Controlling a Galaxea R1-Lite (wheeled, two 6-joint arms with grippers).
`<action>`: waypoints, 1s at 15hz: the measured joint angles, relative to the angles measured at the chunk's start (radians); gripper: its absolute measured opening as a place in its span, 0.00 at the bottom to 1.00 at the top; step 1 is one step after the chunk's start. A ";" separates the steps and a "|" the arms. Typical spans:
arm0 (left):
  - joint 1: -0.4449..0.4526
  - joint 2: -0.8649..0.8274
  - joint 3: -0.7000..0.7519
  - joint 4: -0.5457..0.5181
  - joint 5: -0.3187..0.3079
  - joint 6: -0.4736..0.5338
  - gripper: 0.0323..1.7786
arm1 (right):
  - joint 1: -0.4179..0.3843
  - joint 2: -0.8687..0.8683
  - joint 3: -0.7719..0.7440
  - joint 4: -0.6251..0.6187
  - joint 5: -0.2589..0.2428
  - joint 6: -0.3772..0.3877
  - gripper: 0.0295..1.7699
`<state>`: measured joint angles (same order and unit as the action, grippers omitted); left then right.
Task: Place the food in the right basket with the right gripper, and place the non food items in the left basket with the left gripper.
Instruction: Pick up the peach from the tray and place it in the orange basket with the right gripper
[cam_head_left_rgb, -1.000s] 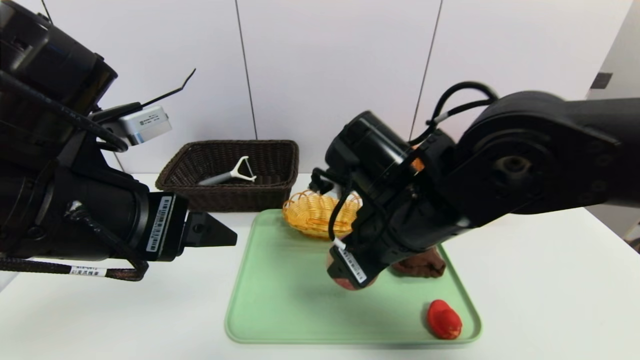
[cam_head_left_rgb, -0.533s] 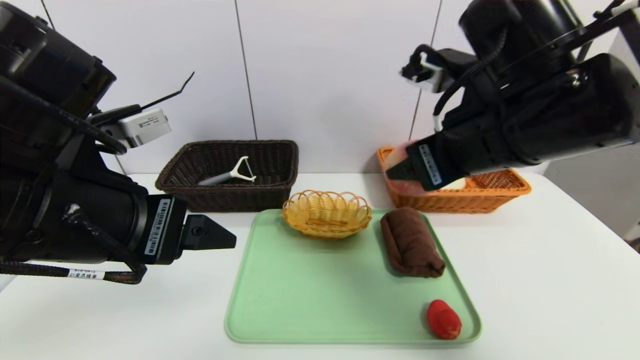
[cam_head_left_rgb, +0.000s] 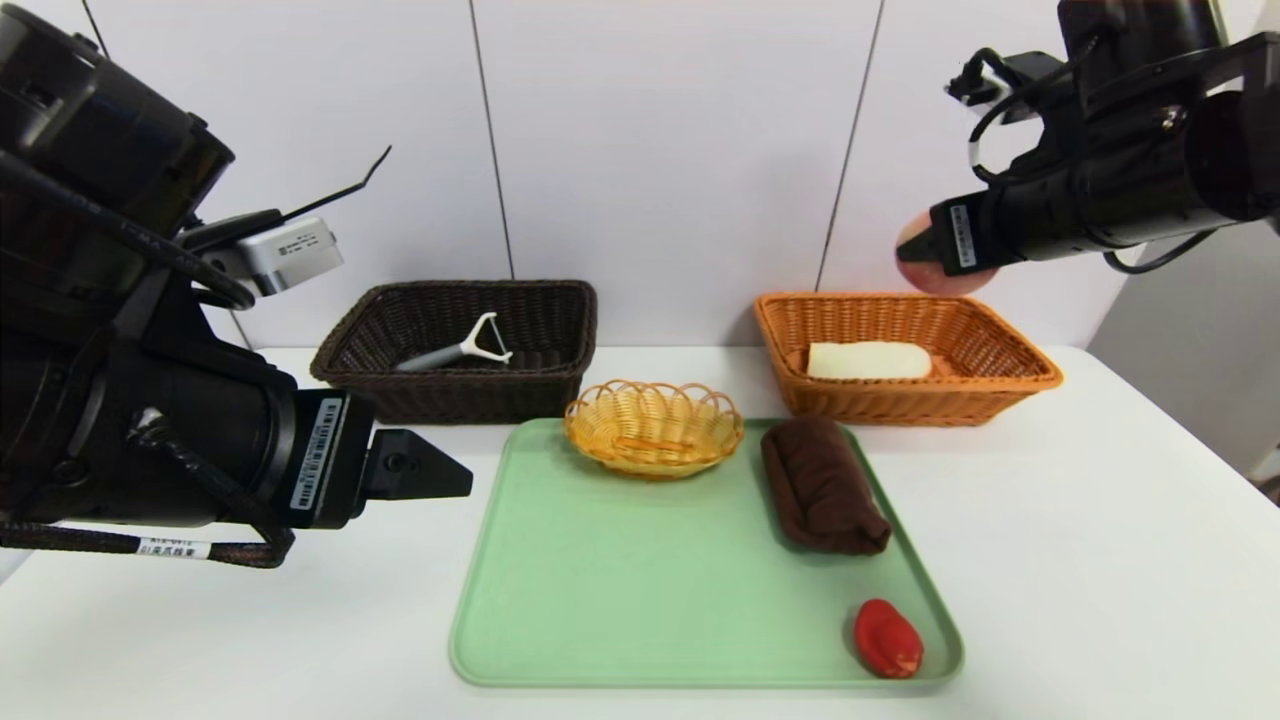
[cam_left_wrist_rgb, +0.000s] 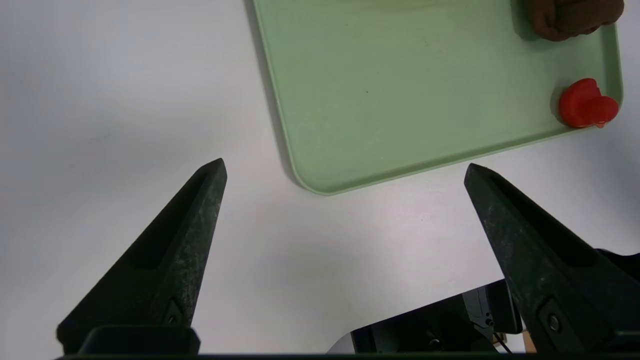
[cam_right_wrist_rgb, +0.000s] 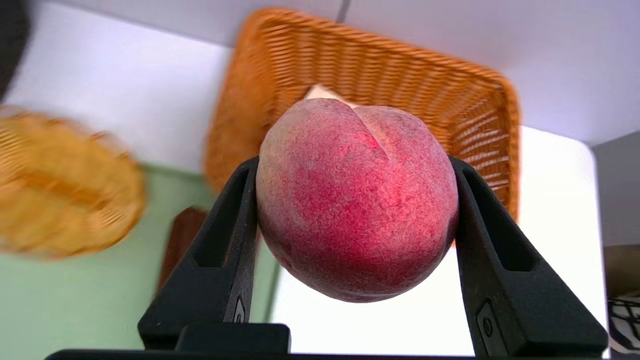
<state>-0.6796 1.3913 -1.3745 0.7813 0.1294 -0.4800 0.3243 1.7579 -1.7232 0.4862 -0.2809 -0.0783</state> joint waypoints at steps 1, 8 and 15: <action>0.000 0.000 -0.001 0.000 0.001 -0.001 0.95 | -0.036 0.026 0.000 -0.032 0.000 -0.004 0.61; 0.000 -0.003 -0.001 0.000 0.003 -0.001 0.95 | -0.188 0.197 -0.022 -0.079 0.000 -0.007 0.61; 0.000 -0.002 0.001 0.000 0.000 -0.002 0.95 | -0.259 0.329 -0.108 -0.075 -0.001 -0.023 0.60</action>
<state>-0.6796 1.3894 -1.3730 0.7811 0.1294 -0.4819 0.0653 2.0864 -1.8315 0.4109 -0.2819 -0.1013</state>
